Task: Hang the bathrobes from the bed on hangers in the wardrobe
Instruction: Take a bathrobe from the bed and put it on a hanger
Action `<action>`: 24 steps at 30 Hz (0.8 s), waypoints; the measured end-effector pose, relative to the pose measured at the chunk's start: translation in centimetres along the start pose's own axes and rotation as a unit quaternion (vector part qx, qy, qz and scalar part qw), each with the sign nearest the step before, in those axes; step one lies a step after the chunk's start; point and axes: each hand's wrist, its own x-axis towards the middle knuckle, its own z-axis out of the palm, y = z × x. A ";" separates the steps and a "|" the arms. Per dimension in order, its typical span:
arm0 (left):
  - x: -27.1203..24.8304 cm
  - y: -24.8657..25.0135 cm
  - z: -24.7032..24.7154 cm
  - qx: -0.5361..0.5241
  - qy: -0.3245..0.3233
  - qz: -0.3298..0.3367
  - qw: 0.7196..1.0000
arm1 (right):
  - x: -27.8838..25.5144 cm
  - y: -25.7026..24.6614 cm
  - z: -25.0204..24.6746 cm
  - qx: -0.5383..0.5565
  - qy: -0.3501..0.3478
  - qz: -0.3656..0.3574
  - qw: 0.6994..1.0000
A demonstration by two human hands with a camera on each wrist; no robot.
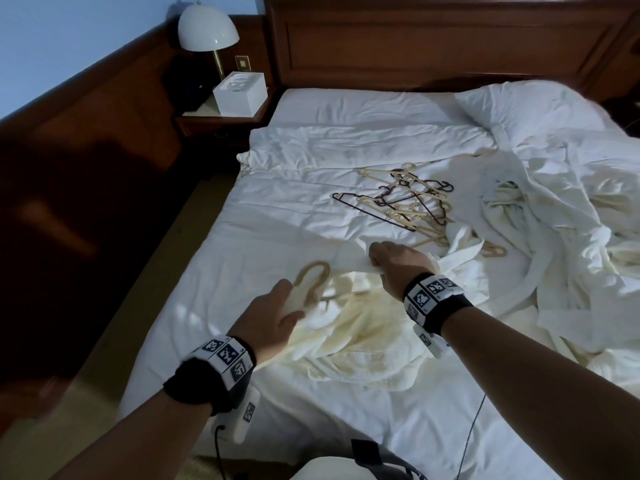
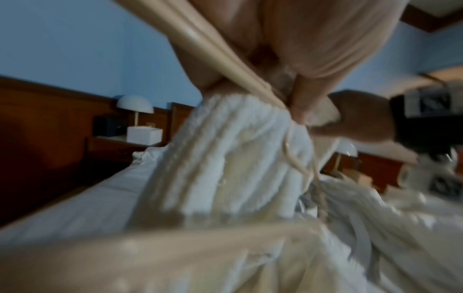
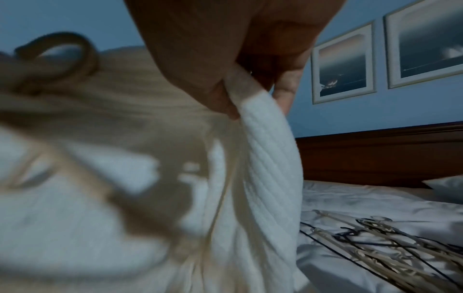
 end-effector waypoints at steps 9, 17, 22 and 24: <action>0.4 -0.1 -0.9 -0.088 0.246 -0.120 0.958 | -4.3 -6.9 4.2 0.140 -0.247 0.043 0.958; -1.0 0.1 -1.7 -0.009 0.189 0.027 0.982 | -2.4 -10.2 1.6 0.212 0.107 -0.026 0.971; -2.4 1.4 -1.1 -0.026 0.166 0.087 0.982 | 0.4 -8.6 -2.9 0.080 -0.013 -0.165 0.983; -2.5 2.5 -0.8 -0.059 0.153 0.078 0.983 | 1.0 -6.9 -3.3 0.011 -0.120 -0.154 0.981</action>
